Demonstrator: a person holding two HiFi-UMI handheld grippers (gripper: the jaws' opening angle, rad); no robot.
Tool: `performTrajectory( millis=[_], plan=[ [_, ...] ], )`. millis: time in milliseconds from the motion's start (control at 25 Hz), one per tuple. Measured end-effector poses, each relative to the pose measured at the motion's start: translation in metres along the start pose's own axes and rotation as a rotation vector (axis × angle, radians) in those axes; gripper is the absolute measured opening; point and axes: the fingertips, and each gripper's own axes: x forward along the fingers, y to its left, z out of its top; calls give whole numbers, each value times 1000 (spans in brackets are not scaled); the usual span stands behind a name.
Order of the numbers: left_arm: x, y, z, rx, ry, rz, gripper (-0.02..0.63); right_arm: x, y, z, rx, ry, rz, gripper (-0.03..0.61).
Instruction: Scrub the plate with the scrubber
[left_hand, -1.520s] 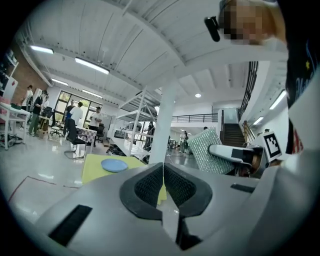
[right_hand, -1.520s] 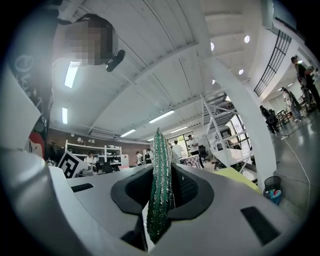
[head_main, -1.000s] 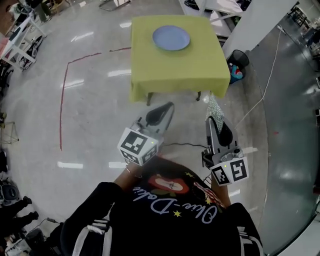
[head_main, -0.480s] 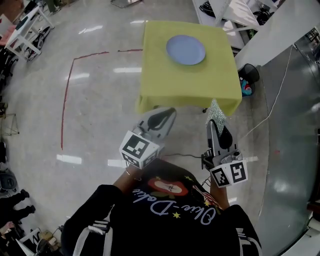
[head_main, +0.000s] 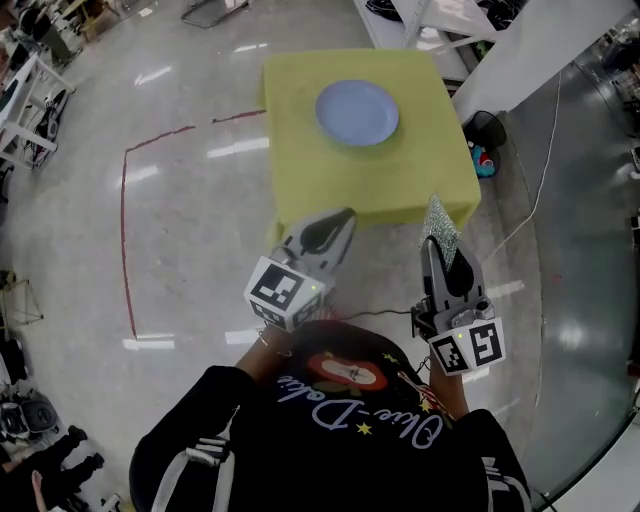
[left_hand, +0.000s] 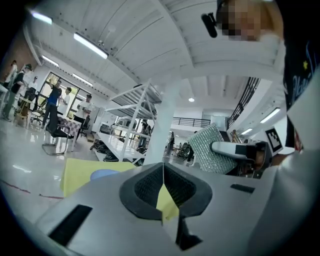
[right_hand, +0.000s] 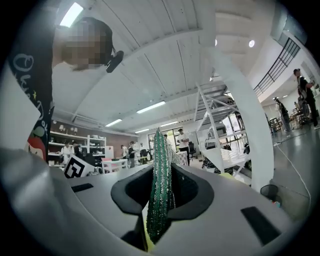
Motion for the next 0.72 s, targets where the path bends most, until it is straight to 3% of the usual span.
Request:
performTrajectory(
  millis=[480,720],
  plan=[
    [55,43,7,-37,23,-153,8,52,-19,-1,-17,36,-118,61],
    [57,56,2,-47,46,-166,8,68,-23,-3,-21,30,-135,61]
  ],
)
